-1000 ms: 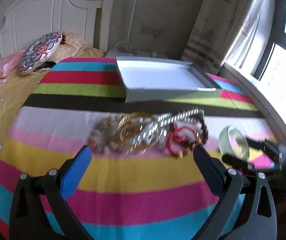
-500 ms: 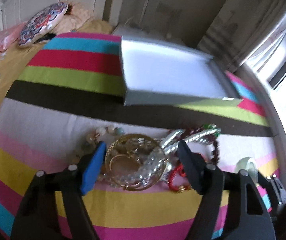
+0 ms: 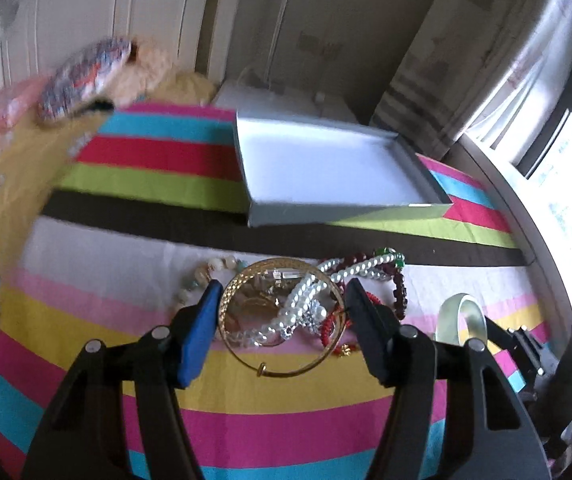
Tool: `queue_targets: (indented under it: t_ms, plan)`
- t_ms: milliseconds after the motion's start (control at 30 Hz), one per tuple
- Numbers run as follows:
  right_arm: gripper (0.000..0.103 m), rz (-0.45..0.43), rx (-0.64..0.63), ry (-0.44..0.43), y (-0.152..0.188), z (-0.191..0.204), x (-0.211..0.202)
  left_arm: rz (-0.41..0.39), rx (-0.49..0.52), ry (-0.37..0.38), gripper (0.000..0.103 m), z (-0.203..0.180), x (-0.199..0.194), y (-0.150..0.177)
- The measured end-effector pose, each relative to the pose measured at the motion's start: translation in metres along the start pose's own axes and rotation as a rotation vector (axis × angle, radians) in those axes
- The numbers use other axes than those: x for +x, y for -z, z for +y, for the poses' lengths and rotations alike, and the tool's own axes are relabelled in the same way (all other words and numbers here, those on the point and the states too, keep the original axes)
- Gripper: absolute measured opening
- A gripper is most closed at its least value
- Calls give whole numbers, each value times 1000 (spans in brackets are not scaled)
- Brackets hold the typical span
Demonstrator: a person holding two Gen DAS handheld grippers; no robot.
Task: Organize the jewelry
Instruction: 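Lower the left gripper onto the gold bangle and close on it, then lift the jade bangle with the right gripper while the left lifts the gold bangle over the tray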
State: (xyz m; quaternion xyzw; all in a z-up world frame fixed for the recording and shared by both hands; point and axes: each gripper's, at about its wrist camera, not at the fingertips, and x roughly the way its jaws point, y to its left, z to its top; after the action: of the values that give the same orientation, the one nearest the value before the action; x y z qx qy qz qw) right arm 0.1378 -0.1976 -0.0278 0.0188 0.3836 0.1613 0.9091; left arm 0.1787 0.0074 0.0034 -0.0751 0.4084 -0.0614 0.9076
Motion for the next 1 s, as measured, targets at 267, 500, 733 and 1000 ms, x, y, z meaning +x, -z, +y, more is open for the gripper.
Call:
queue_targets:
  t_ms: [267,500,733,1000]
  plan:
    - [78,-11,11,-1,0,-2,-2,-91,139,-141,62,-24,-9,2]
    - [78,-15,16,3,1,-3,-4,-127,199,-214,62,-32,-2,-6]
    - [78,-12,14,2,-2,-2,-4,-134,214,-227,62,-33,7,-18]
    - [78,-17,8,8,-39,-11,-2,-130,241,-236,62,-30,22,-35]
